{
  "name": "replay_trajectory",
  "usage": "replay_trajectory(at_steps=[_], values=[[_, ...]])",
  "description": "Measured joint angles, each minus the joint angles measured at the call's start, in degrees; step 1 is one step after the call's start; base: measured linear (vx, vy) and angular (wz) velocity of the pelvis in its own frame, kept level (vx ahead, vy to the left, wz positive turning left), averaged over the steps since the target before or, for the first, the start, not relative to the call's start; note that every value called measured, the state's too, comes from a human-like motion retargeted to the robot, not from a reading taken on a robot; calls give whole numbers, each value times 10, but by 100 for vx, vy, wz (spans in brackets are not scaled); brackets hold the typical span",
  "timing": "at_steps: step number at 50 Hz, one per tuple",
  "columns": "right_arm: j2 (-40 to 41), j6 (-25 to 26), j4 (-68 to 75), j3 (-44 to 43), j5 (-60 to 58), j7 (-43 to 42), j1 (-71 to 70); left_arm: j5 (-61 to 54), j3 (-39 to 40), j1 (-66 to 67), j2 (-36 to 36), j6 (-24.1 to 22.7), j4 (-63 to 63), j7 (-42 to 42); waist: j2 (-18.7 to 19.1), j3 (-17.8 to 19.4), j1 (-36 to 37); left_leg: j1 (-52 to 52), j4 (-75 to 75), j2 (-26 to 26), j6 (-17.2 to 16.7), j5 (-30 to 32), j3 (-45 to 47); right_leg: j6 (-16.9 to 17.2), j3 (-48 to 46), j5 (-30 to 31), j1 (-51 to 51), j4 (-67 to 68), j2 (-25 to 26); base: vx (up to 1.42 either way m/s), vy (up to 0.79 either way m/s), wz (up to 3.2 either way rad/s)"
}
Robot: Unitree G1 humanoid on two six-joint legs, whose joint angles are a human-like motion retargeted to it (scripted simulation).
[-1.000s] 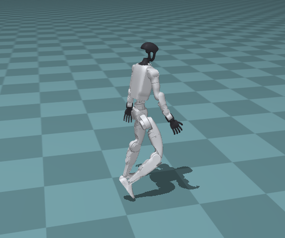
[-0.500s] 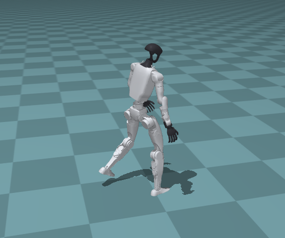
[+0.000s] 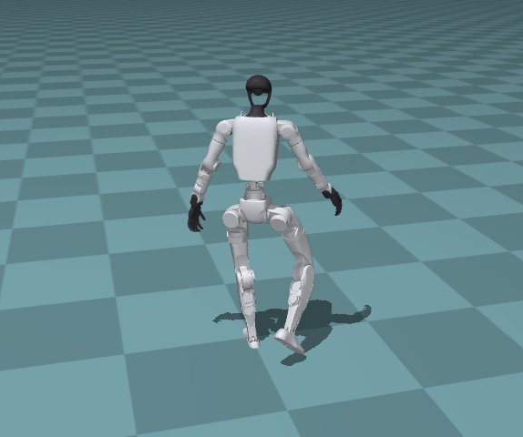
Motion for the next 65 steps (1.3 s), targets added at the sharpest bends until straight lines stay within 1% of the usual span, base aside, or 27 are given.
replay_trajectory(at_steps=[4,5,6,10,15,17,18,20,22,23,25,28,32,35,37,38,40,42,43,45,47,48,51,54,56,60,65], values=[[26,26,46,-5,-51,71,58,0,-2,-32,7,-3,-114,7,-5,10,4,12,33,-5,-4,-10,-94,-23,12,-58,-31,30,6,40,8,221],[33,32,58,-4,-62,94,68,-5,-3,-36,6,-2,-145,6,-5,10,1,14,37,-7,-2,-11,-121,-24,23,-64,-39,23,19,40,6,243],[41,28,64,5,-66,114,79,-20,-7,-36,2,-13,-173,4,-7,8,-5,16,39,-10,1,-11,-149,-8,30,-79,-46,15,27,41,5,251],[61,48,70,11,-85,185,105,-37,-9,-38,-15,1,-267,-2,4,7,-38,31,29,-10,0,-4,-264,-13,45,-95,-52,-119,66,40,1,263],[62,13,34,37,-57,126,122,-93,-28,-21,-32,-36,-311,49,9,10,-80,66,-2,-19,-14,11,-395,10,86,-81,-6,-424,80,42,-8,245],[57,-14,27,43,-37,74,129,-112,-43,-3,-34,-71,-307,82,-1,15,-91,89,-6,-34,-17,10,-441,36,126,-53,22,-531,66,48,-16,236],[57,-40,21,49,-14,44,152,-111,-55,29,-34,-104,-309,103,-11,9,-100,94,10,-49,-17,5,-464,61,149,-18,34,-558,52,48,-19,219],[46,-39,47,35,-2,12,122,-126,-53,21,-39,-109,-282,120,-9,16,-85,109,1,-50,-12,8,-501,75,188,19,54,-584,53,46,-23,150],[32,-54,90,32,41,-21,91,-109,-50,25,-48,-111,-245,136,0,27,-66,113,38,-48,-17,11,-518,59,166,-34,75,-543,51,45,-25,102],[25,-66,117,42,70,-34,73,-115,-47,30,-53,-113,-227,136,6,33,-53,109,71,-47,-22,10,-515,50,135,-65,72,-494,48,43,-27,93],[6,-61,170,57,107,-57,35,-116,-36,41,-66,-91,-188,137,5,41,-35,70,180,-60,-32,1,-487,30,107,-80,114,-509,33,40,-26,104],[-8,-30,214,64,70,-102,-18,-125,-5,73,-77,-54,-135,123,5,18,-16,-86,457,-18,-59,2,-346,13,65,-110,111,-472,23,37,-17,121],[-5,-22,178,42,34,-132,-63,-130,26,114,-77,-33,-62,87,-8,-12,6,-176,592,94,-7,-42,-166,9,2,-126,132,-471,17,40,-10,118],[17,-39,105,40,63,-123,-90,-96,45,123,-69,-24,11,48,-14,-22,26,-193,566,130,-1,-56,-98,10,-30,-116,165,-499,32,40,-7,63],[36,-36,53,60,97,-67,-107,-35,59,115,-62,-6,62,11,-52,-10,66,-126,380,72,11,-60,-32,24,-16,-103,173,-500,6,41,-1,-7],[43,-58,29,63,110,-69,-104,-34,66,125,-57,-21,75,18,-53,-12,69,-133,386,89,-2,-64,-4,30,-32,-119,174,-470,4,44,7,39],[51,-46,-3,60,99,-39,-114,-87,69,117,-51,-19,98,8,-68,-6,91,-73,166,35,8,-15,64,44,-36,-99,203,-511,3,43,11,67],[57,-68,-17,68,121,-17,-102,-68,84,126,-45,-36,113,-13,-66,-24,83,-90,185,70,-4,-24,122,44,-71,-132,189,-436,6,42,16,109],[56,-50,-13,58,99,0,-101,-102,82,119,-45,-24,112,-19,-65,-28,88,-67,93,43,7,9,126,40,-73,-117,199,-457,17,39,19,125],[56,-57,-3,65,115,20,-78,-50,74,115,-43,-28,116,-40,-78,-55,66,-111,154,54,3,-28,99,31,-104,-133,141,-325,-14,39,21,165],[55,-36,14,59,98,43,-48,-17,75,92,-41,-17,111,-44,-53,-37,58,-70,143,74,-19,-37,52,12,-116,-87,182,-307,14,51,15,152],[57,-31,24,64,78,47,-32,10,63,76,-40,-16,107,-48,-57,-34,56,-67,150,72,-17,-47,35,1,-114,-66,149,-217,-8,45,15,130],[65,13,57,40,-61,81,21,51,30,4,-37,7,80,-48,-59,-21,53,-7,24,27,-8,-7,-27,-22,-71,0,77,-68,-23,42,15,151],[87,30,83,35,-119,97,84,126,7,-62,-31,13,39,-24,-72,-16,18,-19,82,24,-7,-34,-91,-15,-30,-13,6,48,-30,47,5,212],[100,46,104,18,-179,138,112,129,-4,-108,-33,20,0,-23,-61,-8,5,18,29,21,-8,-14,-133,-28,-10,-41,-19,56,-8,48,2,169],[114,56,134,26,-180,187,159,103,-52,-165,-41,11,-98,-9,-47,-3,-47,44,36,25,-1,-14,-210,-46,-1,-88,-56,15,-1,50,-3,181],[106,56,148,40,-158,171,182,21,-112,-200,-35,-10,-230,29,-25,-7,-102,79,12,38,-7,-8,-276,-33,5,-116,-78,-190,22,52,-15,135]])
